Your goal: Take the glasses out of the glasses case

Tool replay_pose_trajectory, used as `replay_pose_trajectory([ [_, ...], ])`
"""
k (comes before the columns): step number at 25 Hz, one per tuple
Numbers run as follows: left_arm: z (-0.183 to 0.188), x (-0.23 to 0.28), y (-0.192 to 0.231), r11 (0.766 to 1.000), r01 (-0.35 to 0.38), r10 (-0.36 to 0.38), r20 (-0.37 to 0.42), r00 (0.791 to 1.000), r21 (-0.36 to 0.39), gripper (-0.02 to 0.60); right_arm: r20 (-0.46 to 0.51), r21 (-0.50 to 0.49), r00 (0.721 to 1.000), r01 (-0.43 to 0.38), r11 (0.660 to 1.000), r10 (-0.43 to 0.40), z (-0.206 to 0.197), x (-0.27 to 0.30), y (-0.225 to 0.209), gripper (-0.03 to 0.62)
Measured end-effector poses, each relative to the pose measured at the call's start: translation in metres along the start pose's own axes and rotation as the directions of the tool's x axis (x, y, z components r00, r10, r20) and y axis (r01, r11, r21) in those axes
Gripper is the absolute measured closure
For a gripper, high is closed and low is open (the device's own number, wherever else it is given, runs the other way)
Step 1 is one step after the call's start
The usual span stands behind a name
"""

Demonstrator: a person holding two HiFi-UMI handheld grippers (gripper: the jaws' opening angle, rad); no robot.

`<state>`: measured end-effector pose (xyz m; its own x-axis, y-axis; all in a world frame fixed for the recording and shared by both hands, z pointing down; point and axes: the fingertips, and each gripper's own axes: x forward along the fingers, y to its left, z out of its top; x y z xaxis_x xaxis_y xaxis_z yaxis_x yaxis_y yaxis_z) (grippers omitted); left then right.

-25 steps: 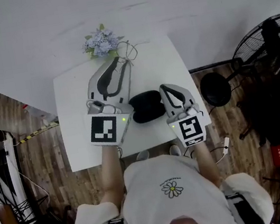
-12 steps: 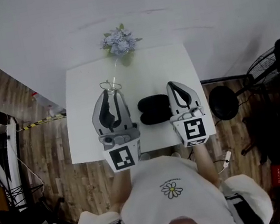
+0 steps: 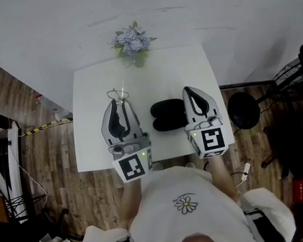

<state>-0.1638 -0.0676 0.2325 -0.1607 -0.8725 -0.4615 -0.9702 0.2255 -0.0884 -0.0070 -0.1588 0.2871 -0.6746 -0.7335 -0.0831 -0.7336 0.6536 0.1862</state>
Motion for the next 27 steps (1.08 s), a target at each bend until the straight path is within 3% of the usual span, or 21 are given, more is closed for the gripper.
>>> replay_pose_trajectory([
  [27,0.004,0.002,-0.001,0.999,0.036,-0.036,-0.015,0.999,-0.003,0.488,0.016,0.013,1.0,0.015,1.0,-0.015,0.006,-0.013,-0.007,0.585],
])
